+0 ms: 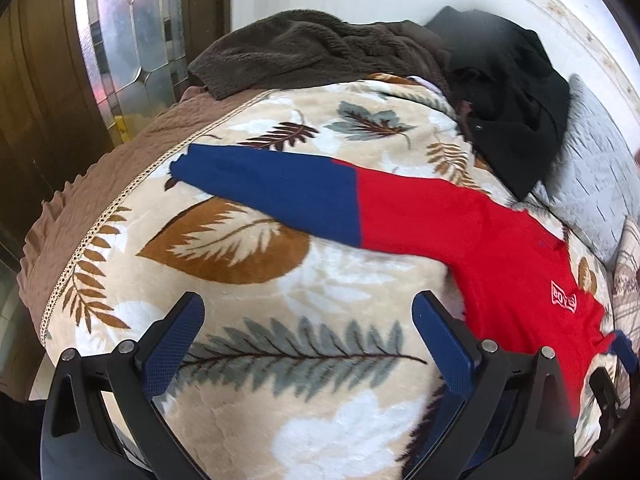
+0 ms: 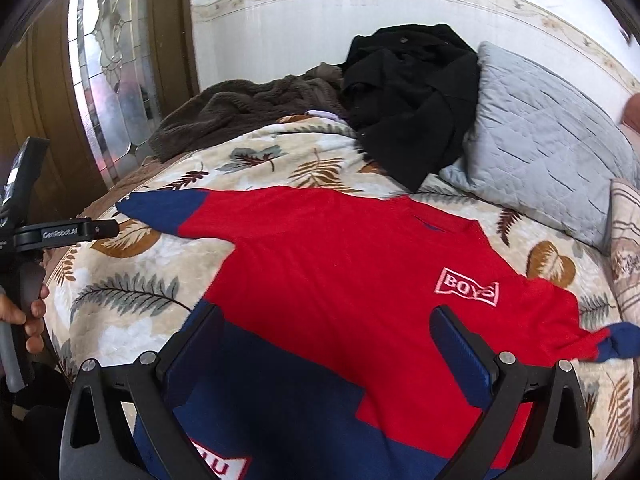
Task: Fold small clothes
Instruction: 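Lower the left gripper onto the blue sleeve cuff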
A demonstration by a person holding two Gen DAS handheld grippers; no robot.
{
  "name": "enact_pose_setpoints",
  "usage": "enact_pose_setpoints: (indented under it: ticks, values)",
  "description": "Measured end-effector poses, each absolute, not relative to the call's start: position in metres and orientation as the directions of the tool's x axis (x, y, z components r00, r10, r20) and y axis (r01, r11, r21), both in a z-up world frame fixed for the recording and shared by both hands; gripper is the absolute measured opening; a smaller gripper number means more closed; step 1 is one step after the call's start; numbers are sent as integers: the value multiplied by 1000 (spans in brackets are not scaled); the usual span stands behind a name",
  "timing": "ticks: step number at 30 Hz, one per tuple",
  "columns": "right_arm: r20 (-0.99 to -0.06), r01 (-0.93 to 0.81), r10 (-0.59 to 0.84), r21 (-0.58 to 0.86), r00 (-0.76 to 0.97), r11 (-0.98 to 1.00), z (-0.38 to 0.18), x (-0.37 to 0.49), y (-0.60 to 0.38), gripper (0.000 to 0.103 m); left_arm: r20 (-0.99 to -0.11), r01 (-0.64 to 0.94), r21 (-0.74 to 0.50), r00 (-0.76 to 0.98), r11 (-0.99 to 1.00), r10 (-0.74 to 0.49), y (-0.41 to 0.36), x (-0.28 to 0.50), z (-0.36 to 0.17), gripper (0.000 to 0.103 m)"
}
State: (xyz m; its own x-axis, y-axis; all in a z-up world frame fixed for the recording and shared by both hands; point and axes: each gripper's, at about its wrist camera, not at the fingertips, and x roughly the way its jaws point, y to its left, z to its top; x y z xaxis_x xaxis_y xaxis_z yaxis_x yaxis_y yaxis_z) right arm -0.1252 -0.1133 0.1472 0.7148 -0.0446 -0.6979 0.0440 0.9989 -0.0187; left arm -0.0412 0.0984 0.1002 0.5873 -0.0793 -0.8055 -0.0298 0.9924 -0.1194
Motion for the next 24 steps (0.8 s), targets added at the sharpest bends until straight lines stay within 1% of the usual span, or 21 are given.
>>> enact_pose_setpoints:
  ticks: [13,19,24]
  values:
    - [-709,-117,50,-46,703,992,142,-79,-56,102,-836,-146,-205,540,968,-96,156,-10,74,103]
    - [-727,-173,85,-48,682,984,130,-58,-34,101,-833,-181,-251,540,951,-117,179,1,67,103]
    - [-735,-226,115,-54,669,973,124,-39,-15,101,-830,-244,-300,544,922,-127,204,18,64,103]
